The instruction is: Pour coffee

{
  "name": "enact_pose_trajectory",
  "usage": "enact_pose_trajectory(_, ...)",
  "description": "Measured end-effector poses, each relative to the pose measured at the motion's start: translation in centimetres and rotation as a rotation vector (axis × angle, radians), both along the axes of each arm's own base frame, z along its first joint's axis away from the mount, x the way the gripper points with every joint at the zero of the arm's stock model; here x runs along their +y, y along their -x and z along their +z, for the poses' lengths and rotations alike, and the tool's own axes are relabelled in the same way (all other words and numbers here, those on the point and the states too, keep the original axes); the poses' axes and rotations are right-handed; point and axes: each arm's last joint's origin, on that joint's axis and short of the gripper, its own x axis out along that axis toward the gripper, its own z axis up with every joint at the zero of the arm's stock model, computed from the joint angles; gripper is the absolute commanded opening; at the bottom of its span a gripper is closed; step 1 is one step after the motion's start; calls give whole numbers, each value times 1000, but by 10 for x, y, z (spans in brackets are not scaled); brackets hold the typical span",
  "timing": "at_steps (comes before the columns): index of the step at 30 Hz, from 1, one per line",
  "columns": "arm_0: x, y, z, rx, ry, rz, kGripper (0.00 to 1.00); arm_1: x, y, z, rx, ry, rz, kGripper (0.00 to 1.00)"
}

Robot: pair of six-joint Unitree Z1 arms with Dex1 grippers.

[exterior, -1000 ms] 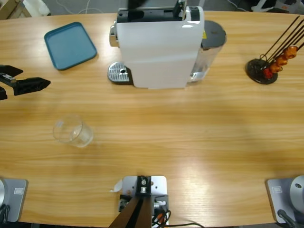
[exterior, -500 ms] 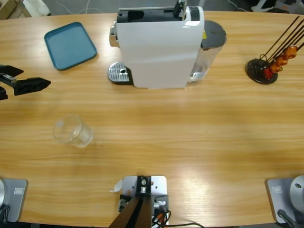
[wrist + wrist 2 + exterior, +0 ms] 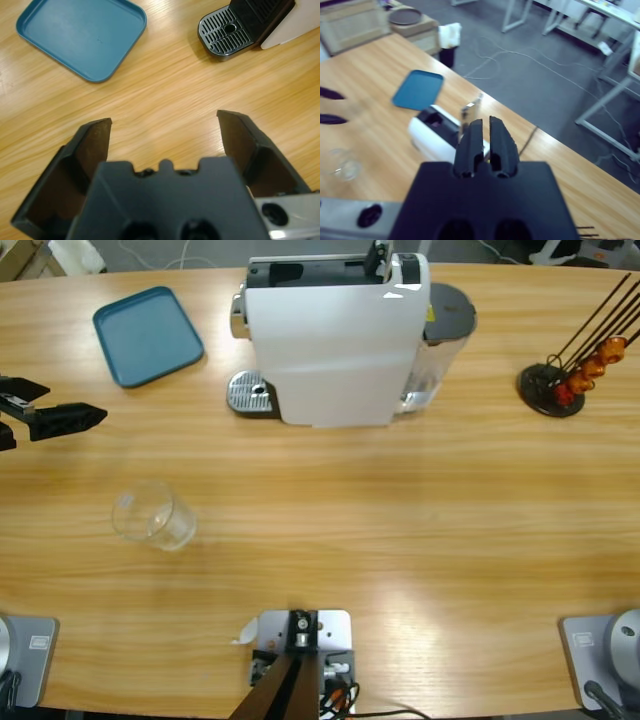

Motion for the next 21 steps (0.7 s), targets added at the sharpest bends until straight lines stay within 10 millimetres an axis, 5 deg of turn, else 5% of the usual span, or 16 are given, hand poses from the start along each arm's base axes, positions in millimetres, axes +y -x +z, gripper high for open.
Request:
enact_pose_trajectory(5,0,0,0,0,0,0,908,27,-23,-29,-72,73,-215,0)
enact_pose_trajectory(13,0,0,0,0,0,0,908,110,-30,-83,-165,226,-380,0)
enact_pose_trajectory(21,0,0,0,0,0,0,908,122,-30,-93,-164,254,-372,0)
